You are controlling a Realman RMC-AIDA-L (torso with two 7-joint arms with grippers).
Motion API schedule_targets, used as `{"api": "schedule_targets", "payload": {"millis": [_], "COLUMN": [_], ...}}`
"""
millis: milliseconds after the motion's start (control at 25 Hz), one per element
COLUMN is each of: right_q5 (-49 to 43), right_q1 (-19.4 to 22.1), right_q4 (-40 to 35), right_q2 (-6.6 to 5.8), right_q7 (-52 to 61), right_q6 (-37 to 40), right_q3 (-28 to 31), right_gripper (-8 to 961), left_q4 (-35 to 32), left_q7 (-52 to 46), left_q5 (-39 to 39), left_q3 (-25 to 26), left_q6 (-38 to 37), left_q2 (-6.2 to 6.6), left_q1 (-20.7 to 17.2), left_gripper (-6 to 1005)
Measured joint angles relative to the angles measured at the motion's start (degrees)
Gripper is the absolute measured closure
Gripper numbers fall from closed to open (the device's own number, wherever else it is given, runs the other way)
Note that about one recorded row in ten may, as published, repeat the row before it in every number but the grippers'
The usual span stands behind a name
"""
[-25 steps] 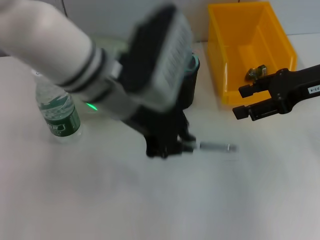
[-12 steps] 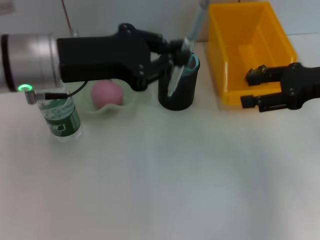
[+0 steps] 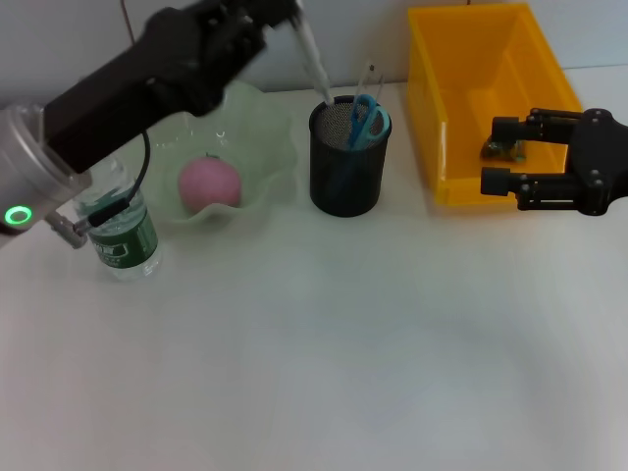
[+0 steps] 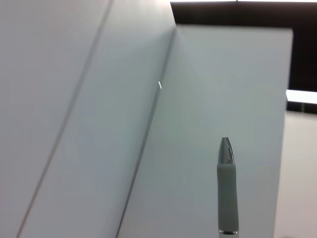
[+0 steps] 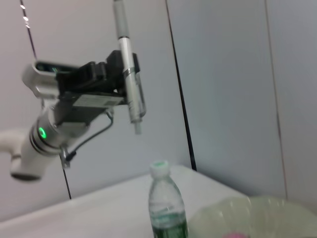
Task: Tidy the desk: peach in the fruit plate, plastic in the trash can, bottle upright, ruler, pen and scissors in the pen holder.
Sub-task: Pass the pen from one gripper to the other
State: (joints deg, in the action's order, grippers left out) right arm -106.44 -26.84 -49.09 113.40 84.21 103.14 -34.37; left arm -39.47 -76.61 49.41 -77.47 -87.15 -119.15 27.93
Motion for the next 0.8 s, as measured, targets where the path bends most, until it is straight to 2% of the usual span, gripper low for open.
{"api": "schedule_targets", "payload": {"millis": [40,80,120,160,200,240,320,360,400,480,520,560,600,720,760,800], "right_q5": [0.7,1.7,2.5,3.9,3.9,4.6,5.6,6.7,6.7,8.8,10.2,12.8,12.8,16.9,19.4,19.4], "right_q1": [0.1,0.2,0.2,0.3,0.3,0.3,0.3,0.2,0.2,0.0,-0.4,-1.3,-1.3,-2.8,-3.9,-3.9], "right_q4": [0.5,1.2,1.9,3.4,3.4,3.9,4.5,5.6,5.6,8.0,10.0,14.2,14.2,20.0,24.3,24.3], "right_q2": [0.1,0.22,0.37,0.94,0.94,1.45,2.74,4.24,4.24,5.46,5.69,5.79,5.79,5.78,5.78,5.78], "right_q7": [-1.0,-2.2,-3.7,-7.2,-7.2,-9.3,-13.6,-18.8,-18.8,-26.1,-30.2,-36.4,-36.4,-44.9,-52.3,-52.3], "right_q6": [0.2,0.6,0.8,1.1,1.1,1.1,0.8,0.2,0.2,-0.6,-1.0,-2.1,-2.1,-3.5,-3.9,-3.9], "right_q3": [0.1,0.1,0.1,0.1,0.1,0.1,0.3,0.4,0.4,0.3,0.1,-0.1,-0.1,-0.1,-0.1,-0.1], "right_gripper": [184,184,184,184,184,184,184,184,184,184,184,184,184,184,184,185], "left_q4": [4.4,4.4,6.3,8.6,8.6,9.6,9.7,10.5,10.5,11.6,11.6,11.6,11.6,11.3,11.3,11.3], "left_q7": [2.4,2.4,3.6,5.0,5.0,6.5,6.8,7.8,7.8,8.2,8.2,8.2,8.2,7.2,5.9,5.9], "left_q5": [-7.6,-7.6,-11.3,-18.1,-18.1,-25.5,-27.6,-34.9,-34.9,-44.1,-44.1,-49.8,-49.8,-56.2,-60.8,-60.8], "left_q3": [-2.8,-2.8,-4.7,-8.8,-8.8,-14.4,-16.0,-20.9,-20.9,-26.7,-26.7,-30.7,-30.7,-35.0,-37.6,-37.6], "left_q6": [-1.8,-1.8,-2.8,-3.5,-3.5,-3.7,-3.6,-3.4,-3.4,-3.2,-3.2,-3.2,-3.2,-3.0,-2.4,-2.4], "left_q2": [0.01,0.01,-0.02,-0.05,-0.05,-0.07,-0.06,-0.06,-0.06,-0.04,-0.04,-0.04,-0.04,-0.03,-0.03,-0.03], "left_q1": [0.3,0.3,0.5,0.6,0.6,0.4,0.3,0.1,0.1,0.1,0.1,0.2,0.2,0.2,0.2,0.2], "left_gripper": [858,858,857,857,857,857,857,857,857,857,857,857,857,857,857,857]}}
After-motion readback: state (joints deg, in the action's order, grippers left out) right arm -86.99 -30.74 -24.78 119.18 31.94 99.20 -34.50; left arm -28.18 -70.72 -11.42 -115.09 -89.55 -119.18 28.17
